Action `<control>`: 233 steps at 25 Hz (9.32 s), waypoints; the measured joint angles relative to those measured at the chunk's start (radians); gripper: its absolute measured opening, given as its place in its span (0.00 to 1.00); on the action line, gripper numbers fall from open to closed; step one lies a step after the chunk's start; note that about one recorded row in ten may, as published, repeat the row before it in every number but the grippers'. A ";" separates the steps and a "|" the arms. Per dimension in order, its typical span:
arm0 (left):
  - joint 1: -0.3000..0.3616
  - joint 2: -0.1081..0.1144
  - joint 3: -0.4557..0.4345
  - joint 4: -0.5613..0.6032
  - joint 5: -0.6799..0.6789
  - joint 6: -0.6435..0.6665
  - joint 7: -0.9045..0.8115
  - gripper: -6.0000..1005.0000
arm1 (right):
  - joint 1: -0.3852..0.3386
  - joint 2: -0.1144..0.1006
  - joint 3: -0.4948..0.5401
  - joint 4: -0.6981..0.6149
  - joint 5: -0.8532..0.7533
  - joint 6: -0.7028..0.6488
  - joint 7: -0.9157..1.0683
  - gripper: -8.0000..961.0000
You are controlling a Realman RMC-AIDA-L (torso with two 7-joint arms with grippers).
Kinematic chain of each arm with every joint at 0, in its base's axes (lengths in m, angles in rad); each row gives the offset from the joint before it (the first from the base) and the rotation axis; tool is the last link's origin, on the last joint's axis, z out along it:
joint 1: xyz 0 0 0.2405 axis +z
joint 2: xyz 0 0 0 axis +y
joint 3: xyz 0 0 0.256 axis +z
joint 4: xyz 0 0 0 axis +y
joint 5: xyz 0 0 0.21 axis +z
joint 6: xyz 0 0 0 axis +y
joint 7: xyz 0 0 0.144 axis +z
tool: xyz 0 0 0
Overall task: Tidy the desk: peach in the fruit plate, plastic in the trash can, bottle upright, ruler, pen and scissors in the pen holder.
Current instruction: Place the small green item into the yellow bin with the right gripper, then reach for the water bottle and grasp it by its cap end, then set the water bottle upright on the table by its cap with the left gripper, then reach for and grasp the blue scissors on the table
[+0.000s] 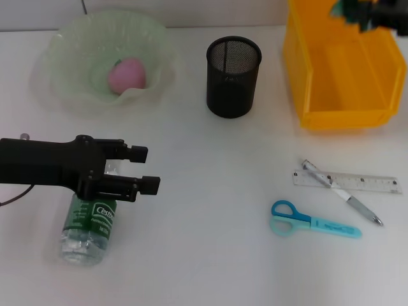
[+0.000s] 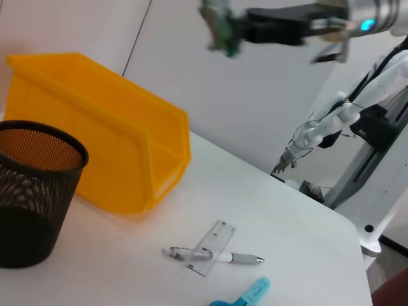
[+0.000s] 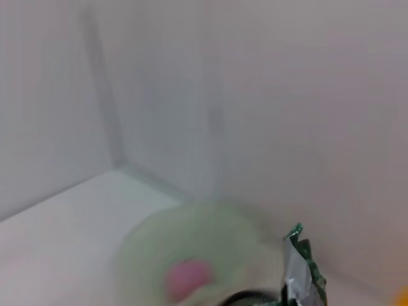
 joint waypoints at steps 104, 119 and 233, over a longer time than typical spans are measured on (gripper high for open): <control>-0.336 -0.040 0.440 0.020 0.812 -0.434 -1.065 0.45 | -0.223 0.011 0.071 0.768 0.222 -0.302 -0.877 0.71; -0.145 -0.030 0.406 0.348 0.462 -0.391 -0.759 0.45 | -0.212 0.011 0.072 0.797 0.228 -0.291 -0.877 0.71; 0.094 0.057 0.089 -0.327 -0.239 -0.062 0.496 0.73 | -0.003 -0.065 -0.134 0.039 -0.192 -0.356 0.026 0.70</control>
